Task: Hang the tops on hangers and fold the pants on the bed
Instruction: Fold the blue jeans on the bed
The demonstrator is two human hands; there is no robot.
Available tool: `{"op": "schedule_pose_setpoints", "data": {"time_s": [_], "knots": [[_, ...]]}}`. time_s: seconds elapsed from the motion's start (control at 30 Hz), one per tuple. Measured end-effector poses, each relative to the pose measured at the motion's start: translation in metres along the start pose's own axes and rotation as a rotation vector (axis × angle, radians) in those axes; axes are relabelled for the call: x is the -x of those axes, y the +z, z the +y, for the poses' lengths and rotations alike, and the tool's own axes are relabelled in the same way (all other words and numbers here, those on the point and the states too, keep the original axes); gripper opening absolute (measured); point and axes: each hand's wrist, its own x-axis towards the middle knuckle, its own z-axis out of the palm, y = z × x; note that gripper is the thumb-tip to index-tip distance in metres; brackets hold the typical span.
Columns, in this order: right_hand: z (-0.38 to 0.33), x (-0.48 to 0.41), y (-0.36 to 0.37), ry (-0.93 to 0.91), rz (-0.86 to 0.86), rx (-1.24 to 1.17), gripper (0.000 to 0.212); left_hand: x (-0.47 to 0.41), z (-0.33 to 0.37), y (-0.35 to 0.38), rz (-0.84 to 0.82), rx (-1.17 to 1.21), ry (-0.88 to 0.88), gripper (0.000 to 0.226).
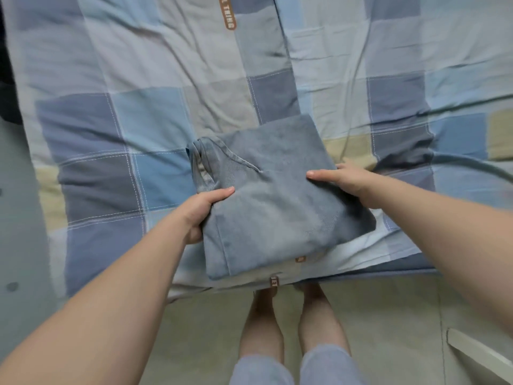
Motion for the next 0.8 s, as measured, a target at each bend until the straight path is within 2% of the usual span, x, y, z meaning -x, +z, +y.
{"op": "schedule_pose_setpoints", "data": {"time_s": [0.17,0.23,0.33,0.47,0.53,0.7,0.8], "knots": [[0.028,0.074,0.010,0.177,-0.076,-0.158,0.057,0.048,-0.034,0.006,-0.098,-0.053,-0.069,0.024],[0.048,0.109,0.019,0.183,-0.057,-0.257,0.054,0.069,-0.046,0.013,-0.116,-0.074,-0.079,0.024],[0.079,0.159,0.031,0.087,0.055,-0.419,0.049,0.100,-0.059,0.028,-0.110,-0.164,-0.079,0.029],[0.118,0.224,0.043,-0.023,0.223,-0.557,0.049,0.134,-0.072,0.058,-0.064,-0.322,0.026,0.052],[0.137,0.258,0.047,-0.064,0.311,-0.653,0.047,0.152,-0.077,0.079,-0.066,-0.371,0.111,0.051],[0.177,0.347,0.049,-0.177,0.523,-0.859,0.058,0.196,-0.087,0.146,-0.064,-0.496,0.315,0.042],[0.204,0.401,0.042,-0.251,0.663,-0.932,0.052,0.225,-0.097,0.194,-0.120,-0.568,0.405,0.043]]}}
